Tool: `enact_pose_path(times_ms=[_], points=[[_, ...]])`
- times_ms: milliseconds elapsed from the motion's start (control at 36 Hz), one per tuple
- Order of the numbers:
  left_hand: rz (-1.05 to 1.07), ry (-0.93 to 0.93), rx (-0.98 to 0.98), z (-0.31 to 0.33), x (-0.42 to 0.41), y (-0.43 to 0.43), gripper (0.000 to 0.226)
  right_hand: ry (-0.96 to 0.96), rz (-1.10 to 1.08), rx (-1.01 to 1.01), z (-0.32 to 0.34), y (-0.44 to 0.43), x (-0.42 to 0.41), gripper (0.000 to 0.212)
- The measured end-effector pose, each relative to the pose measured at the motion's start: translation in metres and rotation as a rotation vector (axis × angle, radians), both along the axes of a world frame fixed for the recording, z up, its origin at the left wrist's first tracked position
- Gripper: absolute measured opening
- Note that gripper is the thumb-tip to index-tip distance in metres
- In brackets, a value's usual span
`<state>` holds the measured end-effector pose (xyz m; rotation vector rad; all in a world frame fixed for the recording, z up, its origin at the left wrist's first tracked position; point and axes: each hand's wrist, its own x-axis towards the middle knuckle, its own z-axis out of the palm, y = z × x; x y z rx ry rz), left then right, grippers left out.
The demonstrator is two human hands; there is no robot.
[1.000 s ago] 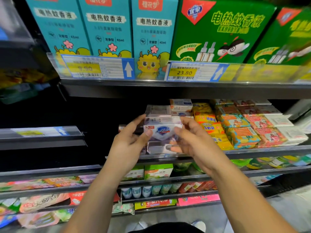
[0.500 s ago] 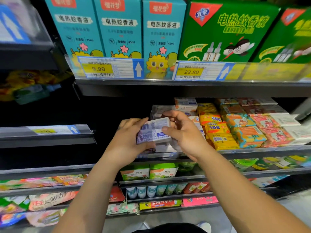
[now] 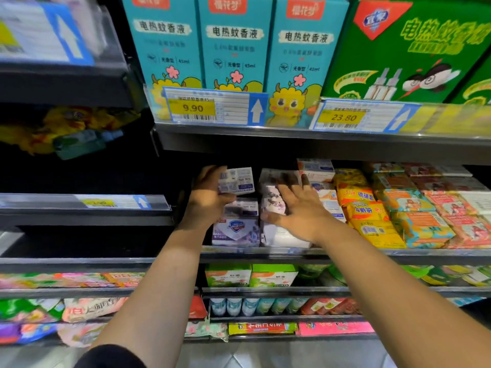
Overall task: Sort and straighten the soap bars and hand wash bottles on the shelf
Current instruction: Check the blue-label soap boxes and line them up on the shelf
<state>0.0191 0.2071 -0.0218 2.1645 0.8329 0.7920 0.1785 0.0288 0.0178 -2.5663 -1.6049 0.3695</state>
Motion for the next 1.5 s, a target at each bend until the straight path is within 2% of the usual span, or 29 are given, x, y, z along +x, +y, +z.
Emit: enact_pose_path(times_ms=[56, 167, 306, 389, 472, 583, 639, 694, 750, 806, 833, 861, 889, 944, 1000, 1056, 1111, 1139, 1167, 1222, 1306, 1389, 1444, 1500], points=[[-0.006, 0.061, -0.02, 0.002, 0.006, 0.007, 0.075, 0.004, -0.015, -0.002, -0.002, 0.0, 0.002, 0.113], [-0.039, 0.191, -0.046, 0.001, 0.011, 0.013, 0.076, 0.02, -0.015, 0.013, -0.005, 0.001, 0.003, 0.103], [-0.018, 0.196, -0.137, 0.001, 0.014, 0.011, 0.082, 0.033, -0.018, 0.024, -0.006, 0.0, 0.004, 0.125], [-0.011, 0.329, -0.129, 0.0, 0.017, 0.005, 0.089, 0.081, -0.04, 0.062, -0.006, 0.0, 0.004, 0.1], [-0.009, 0.475, -0.139, -0.006, 0.016, 0.001, 0.079, 0.072, -0.037, 0.024, -0.009, 0.001, 0.006, 0.103], [0.009, 0.678, -0.097, -0.003, 0.014, -0.007, 0.062, 0.075, 0.027, 0.103, -0.018, 0.002, 0.012, 0.103], [0.04, 0.798, -0.057, 0.008, 0.012, -0.016, 0.058, 0.076, 0.082, 0.136, -0.016, 0.0, 0.011, 0.092], [0.043, 0.837, -0.064, 0.019, 0.012, -0.027, 0.057, 0.103, 0.135, 0.167, -0.012, -0.002, 0.009, 0.081], [0.047, 0.827, -0.073, 0.031, 0.013, -0.04, 0.057, 0.332, 0.08, 0.23, -0.01, -0.004, 0.01, 0.08], [0.073, 0.8, -0.047, 0.04, 0.018, -0.053, 0.055, 0.583, -0.013, 0.4, -0.004, -0.011, 0.02, 0.074], [0.087, 0.79, -0.015, 0.045, 0.022, -0.059, 0.052, 0.566, -0.022, 0.466, 0.001, -0.017, 0.029, 0.056], [0.096, 0.773, 0.018, 0.048, 0.025, -0.066, 0.05, 0.453, -0.052, 0.457, 0.008, -0.025, 0.039, 0.032], [0.096, 0.742, 0.034, 0.052, 0.029, -0.074, 0.051, 0.368, -0.07, 0.42, 0.016, -0.034, 0.05, 0.021], [0.078, 0.641, 0.005, 0.059, 0.041, -0.089, 0.051, 0.315, -0.13, 0.292, 0.03, -0.05, 0.071, 0.033], [0.064, 0.551, -0.014, 0.06, 0.054, -0.103, 0.052, 0.286, -0.144, 0.178, 0.032, -0.059, 0.093, 0.029], [0.042, 0.602, 0.075, 0.055, 0.066, -0.113, 0.061, 0.228, -0.184, 0.068, 0.031, -0.061, 0.109, 0.056], [0.014, 0.699, 0.147, 0.04, 0.077, -0.12, 0.073, 0.097, -0.154, 0.124, 0.027, -0.053, 0.127, 0.099], [-0.001, 0.744, 0.158, 0.036, 0.076, -0.12, 0.077, 0.093, -0.126, 0.175, 0.026, -0.05, 0.133, 0.114], [0.004, 0.757, 0.148, 0.032, 0.076, -0.119, 0.079, 0.091, -0.089, 0.212, 0.025, -0.045, 0.14, 0.121], [0.011, 0.752, 0.128, 0.027, 0.076, -0.119, 0.08, 0.121, -0.038, 0.225, 0.019, -0.038, 0.154, 0.123], [-0.049, 0.843, 0.159, 0.026, 0.077, -0.116, 0.085, 0.111, -0.004, 0.233, 0.006, -0.026, 0.169, 0.124], [-0.001, 0.794, 0.101, 0.021, 0.081, -0.115, 0.08, 0.163, -0.012, 0.228, -0.011, -0.019, 0.176, 0.124], [0.023, 0.776, 0.108, 0.017, 0.083, -0.114, 0.079, 0.213, -0.014, 0.29, -0.02, -0.018, 0.178, 0.119], [0.02, 0.793, 0.116, 0.014, 0.084, -0.112, 0.078, 0.172, -0.016, 0.377, -0.026, -0.016, 0.18, 0.112]])
